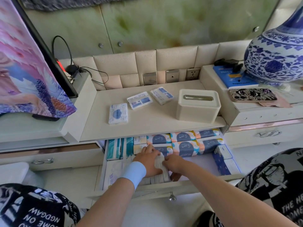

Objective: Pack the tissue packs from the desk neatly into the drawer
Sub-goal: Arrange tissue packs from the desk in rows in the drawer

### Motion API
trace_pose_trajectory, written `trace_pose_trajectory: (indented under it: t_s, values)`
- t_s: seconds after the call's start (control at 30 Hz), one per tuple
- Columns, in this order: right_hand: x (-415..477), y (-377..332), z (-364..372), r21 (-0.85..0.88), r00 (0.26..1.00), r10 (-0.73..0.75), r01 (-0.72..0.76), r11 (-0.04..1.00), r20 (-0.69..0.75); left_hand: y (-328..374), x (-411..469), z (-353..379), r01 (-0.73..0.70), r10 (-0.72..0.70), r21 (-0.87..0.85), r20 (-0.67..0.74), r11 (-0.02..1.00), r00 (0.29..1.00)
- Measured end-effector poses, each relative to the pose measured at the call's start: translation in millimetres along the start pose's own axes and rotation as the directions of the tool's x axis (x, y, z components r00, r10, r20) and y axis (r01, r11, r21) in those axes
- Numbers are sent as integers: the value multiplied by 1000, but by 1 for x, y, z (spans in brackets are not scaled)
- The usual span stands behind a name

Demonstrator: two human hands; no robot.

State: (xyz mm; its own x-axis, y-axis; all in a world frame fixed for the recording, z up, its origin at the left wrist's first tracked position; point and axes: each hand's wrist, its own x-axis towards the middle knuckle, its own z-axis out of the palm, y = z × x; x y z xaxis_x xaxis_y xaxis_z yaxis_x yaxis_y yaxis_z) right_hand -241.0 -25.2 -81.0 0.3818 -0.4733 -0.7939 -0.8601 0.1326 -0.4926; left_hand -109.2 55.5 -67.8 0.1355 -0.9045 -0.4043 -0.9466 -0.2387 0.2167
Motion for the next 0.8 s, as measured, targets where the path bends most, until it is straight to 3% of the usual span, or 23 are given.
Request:
trace_pose_trajectory:
  t_s: [0.13,0.3,0.5,0.67,0.8]
  values:
    - [2,-4,-6,-131,983,-101,82,988,-150,-4,-2,-1,-3,2,30,56,1000,998]
    - [1,-28,-23,-355,871,-298,156,922,-390,-11,3,-30,32,-34,-86,-19,996,999]
    - [-4,-81,-52,-319,800,-441,328,889,-406,-43,23,-86,105,-113,-83,-99,991,989]
    - [17,-129,-84,-403,745,-514,353,844,-425,-74,50,-129,188,-188,-21,-186,982,964]
    - [47,-156,-106,-501,722,-554,327,801,-415,-109,74,-146,428,-424,20,-110,903,899]
